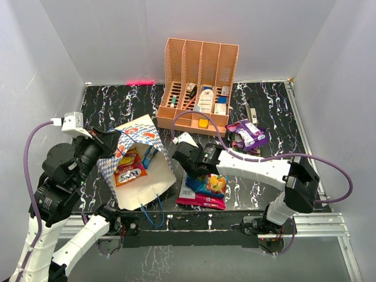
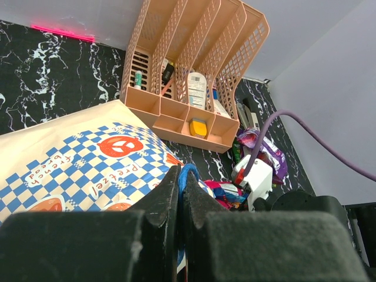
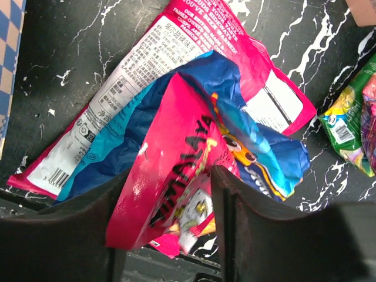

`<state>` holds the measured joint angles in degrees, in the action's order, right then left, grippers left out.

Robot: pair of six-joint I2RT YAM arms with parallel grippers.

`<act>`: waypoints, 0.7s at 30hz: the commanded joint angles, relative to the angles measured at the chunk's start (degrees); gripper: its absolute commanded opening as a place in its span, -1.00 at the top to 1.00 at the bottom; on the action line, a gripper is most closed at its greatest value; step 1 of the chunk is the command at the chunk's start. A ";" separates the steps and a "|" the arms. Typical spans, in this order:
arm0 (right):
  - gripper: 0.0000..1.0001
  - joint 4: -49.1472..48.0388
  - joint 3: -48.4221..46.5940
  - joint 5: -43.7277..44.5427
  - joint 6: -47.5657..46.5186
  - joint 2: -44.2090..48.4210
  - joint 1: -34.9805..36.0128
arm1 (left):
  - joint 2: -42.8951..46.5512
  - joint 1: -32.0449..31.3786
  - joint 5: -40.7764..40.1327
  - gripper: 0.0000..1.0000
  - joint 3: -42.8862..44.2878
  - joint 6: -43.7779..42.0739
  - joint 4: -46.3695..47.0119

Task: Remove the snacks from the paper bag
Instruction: Place the snack at the center of the board.

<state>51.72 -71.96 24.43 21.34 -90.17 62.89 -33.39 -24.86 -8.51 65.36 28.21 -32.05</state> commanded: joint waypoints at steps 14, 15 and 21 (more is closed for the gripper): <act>-0.53 -10.72 4.46 -6.32 0.11 15.10 0.12 | 0.36 0.08 -0.45 1.00 0.69 -0.88 0.20; -0.53 -10.68 4.46 -6.24 0.10 15.06 0.12 | 0.38 0.08 -0.43 1.00 0.80 -0.87 0.09; -0.54 -15.02 4.13 -8.08 -4.19 14.96 0.08 | 0.42 0.08 -0.70 1.00 1.43 -0.87 -0.29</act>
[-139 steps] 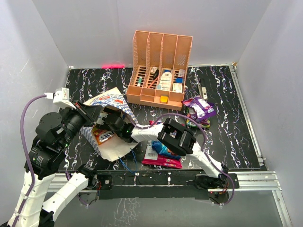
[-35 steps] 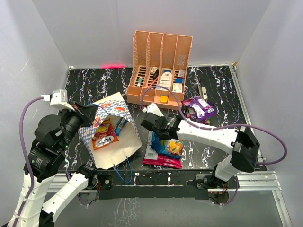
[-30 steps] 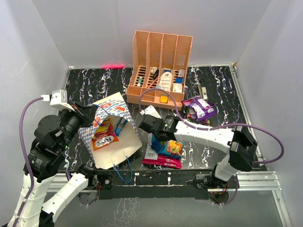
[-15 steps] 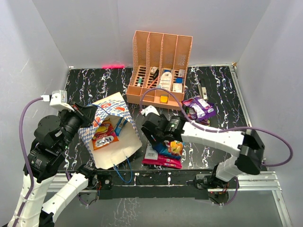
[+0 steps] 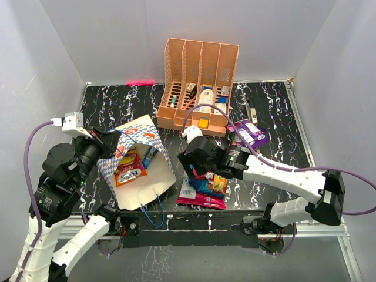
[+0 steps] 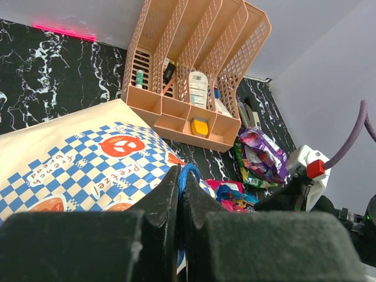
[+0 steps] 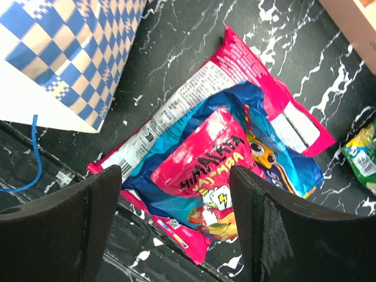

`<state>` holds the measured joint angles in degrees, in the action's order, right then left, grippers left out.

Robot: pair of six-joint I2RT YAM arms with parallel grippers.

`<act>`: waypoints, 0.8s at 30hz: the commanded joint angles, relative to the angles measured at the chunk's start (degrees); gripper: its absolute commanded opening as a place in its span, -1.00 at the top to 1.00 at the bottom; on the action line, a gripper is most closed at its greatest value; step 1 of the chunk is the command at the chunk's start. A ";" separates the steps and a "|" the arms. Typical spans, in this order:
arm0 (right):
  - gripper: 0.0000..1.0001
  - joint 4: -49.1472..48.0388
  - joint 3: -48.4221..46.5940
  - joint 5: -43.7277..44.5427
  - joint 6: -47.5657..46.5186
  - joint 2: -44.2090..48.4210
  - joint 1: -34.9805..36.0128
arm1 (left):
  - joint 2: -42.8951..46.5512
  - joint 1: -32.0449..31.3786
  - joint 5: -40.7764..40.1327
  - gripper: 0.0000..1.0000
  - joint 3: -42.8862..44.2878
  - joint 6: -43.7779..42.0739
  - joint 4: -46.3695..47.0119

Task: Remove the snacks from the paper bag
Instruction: Place the snack at the center of the board.

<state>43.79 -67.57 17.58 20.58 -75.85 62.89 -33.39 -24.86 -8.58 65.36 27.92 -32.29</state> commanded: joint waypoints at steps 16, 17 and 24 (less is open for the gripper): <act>-0.59 -56.39 3.29 -31.98 -30.62 -11.46 10.23 | -0.22 0.08 -0.31 1.00 2.93 0.13 -0.87; -0.59 -60.70 5.02 -32.00 -34.63 -12.86 10.69 | -0.28 0.08 -0.40 1.00 3.15 0.04 -1.08; -0.58 -67.64 3.67 -26.79 -53.46 -25.44 11.46 | -0.19 0.08 0.11 1.00 3.81 0.41 -1.52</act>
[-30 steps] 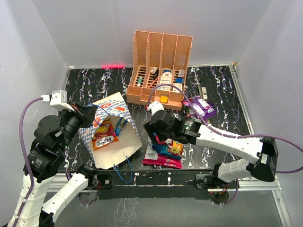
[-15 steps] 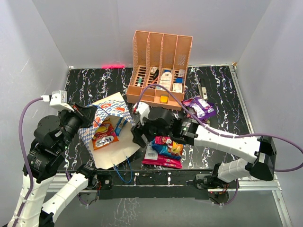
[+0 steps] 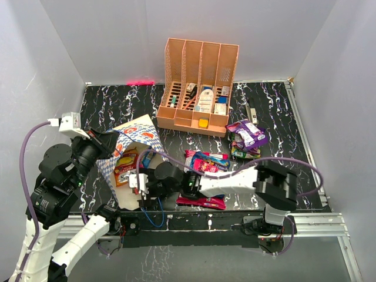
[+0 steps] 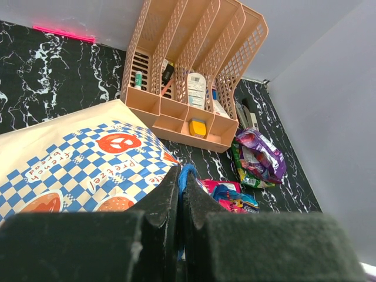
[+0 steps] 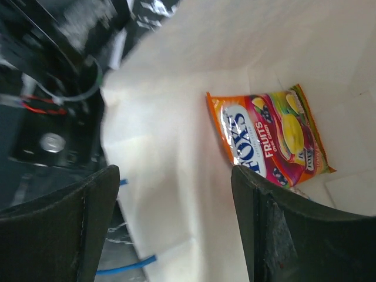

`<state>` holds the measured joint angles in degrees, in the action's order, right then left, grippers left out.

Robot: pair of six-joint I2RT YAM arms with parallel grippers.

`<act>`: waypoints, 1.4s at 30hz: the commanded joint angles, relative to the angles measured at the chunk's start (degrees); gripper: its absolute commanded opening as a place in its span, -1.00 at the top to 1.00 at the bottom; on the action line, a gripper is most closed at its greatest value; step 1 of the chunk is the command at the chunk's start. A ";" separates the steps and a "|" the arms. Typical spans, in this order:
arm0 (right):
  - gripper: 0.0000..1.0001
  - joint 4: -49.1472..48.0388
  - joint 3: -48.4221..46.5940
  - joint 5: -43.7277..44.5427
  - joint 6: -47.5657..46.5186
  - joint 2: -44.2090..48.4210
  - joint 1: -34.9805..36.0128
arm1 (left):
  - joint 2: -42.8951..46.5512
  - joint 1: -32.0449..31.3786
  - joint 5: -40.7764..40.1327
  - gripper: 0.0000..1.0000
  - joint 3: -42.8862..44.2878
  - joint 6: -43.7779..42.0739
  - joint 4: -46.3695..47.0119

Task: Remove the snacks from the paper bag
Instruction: Place the snack at the center of the board, then take out the snack from the paper bag.

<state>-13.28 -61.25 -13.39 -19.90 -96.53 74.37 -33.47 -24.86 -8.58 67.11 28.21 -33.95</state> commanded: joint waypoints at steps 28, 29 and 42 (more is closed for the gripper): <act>-0.37 -17.99 -23.30 16.94 -25.10 -35.17 -5.91 | -0.37 0.08 3.49 1.00 3.11 2.04 0.74; -0.25 -18.21 -23.82 16.58 -25.06 -35.55 -6.17 | -0.29 0.08 3.36 1.00 3.22 1.96 0.56; 0.85 -13.37 -25.68 9.36 -17.82 -31.55 -7.42 | 0.10 0.08 1.14 1.00 3.16 1.24 -0.85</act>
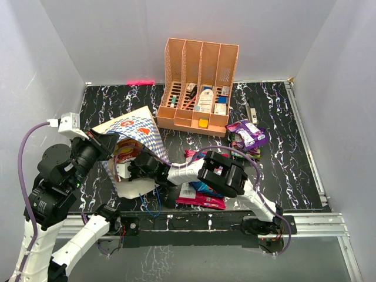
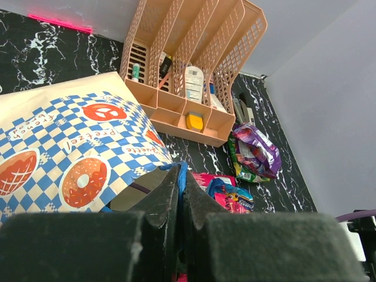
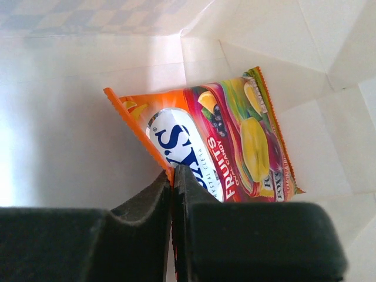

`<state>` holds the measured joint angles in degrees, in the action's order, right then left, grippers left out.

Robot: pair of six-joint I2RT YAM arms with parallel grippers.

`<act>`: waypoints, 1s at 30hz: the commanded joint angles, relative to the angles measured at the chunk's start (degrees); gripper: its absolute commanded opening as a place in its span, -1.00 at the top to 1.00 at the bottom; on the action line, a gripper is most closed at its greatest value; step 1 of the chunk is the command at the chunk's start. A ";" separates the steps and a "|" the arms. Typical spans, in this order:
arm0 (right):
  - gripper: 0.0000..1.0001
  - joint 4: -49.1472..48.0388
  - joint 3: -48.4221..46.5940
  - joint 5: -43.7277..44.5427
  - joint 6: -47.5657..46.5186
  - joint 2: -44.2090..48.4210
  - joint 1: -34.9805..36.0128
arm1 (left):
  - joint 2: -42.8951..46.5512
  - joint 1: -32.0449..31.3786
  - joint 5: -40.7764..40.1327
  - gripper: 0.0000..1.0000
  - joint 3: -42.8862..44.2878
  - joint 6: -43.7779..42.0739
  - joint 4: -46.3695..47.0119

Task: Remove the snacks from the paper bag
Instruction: Take out the snack from the paper bag.

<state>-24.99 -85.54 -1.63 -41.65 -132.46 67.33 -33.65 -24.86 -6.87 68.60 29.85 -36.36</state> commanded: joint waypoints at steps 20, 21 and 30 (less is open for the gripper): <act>0.85 1.53 14.90 -12.90 26.16 30.07 0.87 | -0.39 0.08 -2.39 1.00 -0.98 0.88 3.70; 0.85 1.88 15.17 -13.19 26.77 31.33 0.87 | -0.52 0.09 -2.28 1.00 -0.86 0.91 3.67; 0.85 12.58 16.39 -11.58 31.02 45.07 0.87 | -0.76 0.12 -3.79 1.00 -2.64 0.89 5.50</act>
<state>-14.28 -69.52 -13.45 -13.65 -95.55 67.88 -33.85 -24.86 -9.21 66.89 30.70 -33.21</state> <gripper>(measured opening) 0.077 0.009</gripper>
